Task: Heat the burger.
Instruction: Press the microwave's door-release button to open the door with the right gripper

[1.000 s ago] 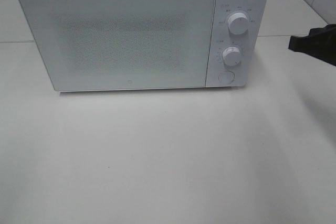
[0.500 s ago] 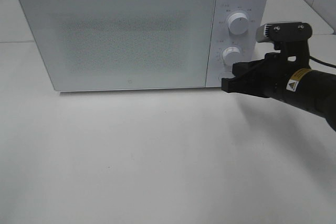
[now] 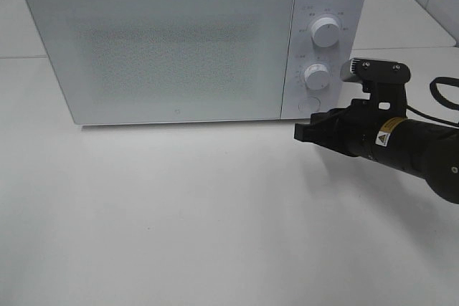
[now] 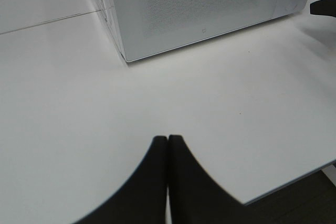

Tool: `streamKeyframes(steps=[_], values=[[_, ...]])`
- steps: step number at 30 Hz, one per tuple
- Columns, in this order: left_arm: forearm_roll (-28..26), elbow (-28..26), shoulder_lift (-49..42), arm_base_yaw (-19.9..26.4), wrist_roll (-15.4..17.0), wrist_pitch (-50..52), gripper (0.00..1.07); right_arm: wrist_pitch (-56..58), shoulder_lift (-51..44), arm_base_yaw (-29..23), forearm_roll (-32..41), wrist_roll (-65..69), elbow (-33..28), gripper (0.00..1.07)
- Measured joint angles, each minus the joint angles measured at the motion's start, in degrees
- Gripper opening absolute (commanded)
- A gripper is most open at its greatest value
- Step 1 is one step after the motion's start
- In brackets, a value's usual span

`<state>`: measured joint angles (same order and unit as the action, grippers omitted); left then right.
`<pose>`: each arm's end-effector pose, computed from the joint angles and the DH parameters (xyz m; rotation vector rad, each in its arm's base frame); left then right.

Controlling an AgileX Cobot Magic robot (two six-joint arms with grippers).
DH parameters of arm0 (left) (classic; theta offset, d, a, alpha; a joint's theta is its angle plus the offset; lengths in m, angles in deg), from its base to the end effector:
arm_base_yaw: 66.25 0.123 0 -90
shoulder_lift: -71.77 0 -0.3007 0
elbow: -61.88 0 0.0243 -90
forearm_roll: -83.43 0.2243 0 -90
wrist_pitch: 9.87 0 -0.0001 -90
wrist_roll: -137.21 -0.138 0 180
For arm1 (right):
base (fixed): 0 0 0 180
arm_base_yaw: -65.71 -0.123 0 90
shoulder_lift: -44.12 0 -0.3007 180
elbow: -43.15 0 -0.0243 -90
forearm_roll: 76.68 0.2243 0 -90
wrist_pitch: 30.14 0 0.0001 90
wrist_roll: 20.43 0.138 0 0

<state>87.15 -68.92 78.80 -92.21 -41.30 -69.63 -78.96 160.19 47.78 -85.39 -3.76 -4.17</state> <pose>0.0019 0.0077 0.2443 0.4279 1.9844 -0.2255 0.3223 0.1208 0.1273 -0.1980 2.0196 0.4346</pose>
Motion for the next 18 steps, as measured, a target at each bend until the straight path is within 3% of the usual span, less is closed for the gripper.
streamKeyframes(steps=[14, 18], values=[[0.0, 0.0, 0.0, 0.0, 0.0, 0.0, 0.0, -3.0, 0.0, 0.0, 8.7, 27.3, 0.0, 0.02], [0.0, 0.0, 0.0, 0.0, 0.0, 0.0, 0.0, -5.3, 0.0, 0.0, 14.8, 34.1, 0.7, 0.02]])
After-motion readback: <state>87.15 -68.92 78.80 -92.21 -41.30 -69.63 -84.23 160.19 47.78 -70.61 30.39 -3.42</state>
